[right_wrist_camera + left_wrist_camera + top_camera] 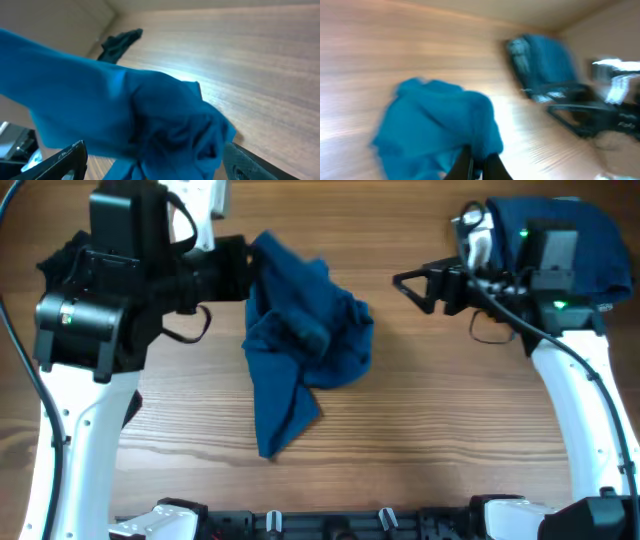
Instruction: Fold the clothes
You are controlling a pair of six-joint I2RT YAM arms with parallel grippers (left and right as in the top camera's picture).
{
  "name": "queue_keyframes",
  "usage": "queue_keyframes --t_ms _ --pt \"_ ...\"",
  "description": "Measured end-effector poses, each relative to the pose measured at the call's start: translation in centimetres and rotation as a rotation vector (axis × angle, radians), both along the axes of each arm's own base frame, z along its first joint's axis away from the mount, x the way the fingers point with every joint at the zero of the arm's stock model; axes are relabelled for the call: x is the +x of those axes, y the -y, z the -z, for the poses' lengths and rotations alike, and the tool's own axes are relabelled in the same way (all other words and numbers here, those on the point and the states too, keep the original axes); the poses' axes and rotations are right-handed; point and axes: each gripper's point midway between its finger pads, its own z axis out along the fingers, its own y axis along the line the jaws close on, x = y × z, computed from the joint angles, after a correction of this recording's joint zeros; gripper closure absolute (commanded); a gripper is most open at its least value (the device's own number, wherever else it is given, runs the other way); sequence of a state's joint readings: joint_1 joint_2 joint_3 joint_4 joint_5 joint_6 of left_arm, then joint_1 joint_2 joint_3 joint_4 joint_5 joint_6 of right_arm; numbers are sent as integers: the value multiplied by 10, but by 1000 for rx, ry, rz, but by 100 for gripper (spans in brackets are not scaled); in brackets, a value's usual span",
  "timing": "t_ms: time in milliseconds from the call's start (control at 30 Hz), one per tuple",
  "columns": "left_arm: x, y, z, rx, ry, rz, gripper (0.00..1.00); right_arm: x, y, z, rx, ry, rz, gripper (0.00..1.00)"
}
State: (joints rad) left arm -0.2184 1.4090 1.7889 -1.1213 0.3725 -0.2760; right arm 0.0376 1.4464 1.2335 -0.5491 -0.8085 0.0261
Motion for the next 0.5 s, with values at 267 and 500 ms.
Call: queue_keyframes --t_ms 267,500 --pt "10 -109 27 325 -52 -372 96 33 -49 96 -77 -243 89 20" --pt "-2 -173 30 501 -96 -636 95 41 -95 116 -93 -243 132 19"
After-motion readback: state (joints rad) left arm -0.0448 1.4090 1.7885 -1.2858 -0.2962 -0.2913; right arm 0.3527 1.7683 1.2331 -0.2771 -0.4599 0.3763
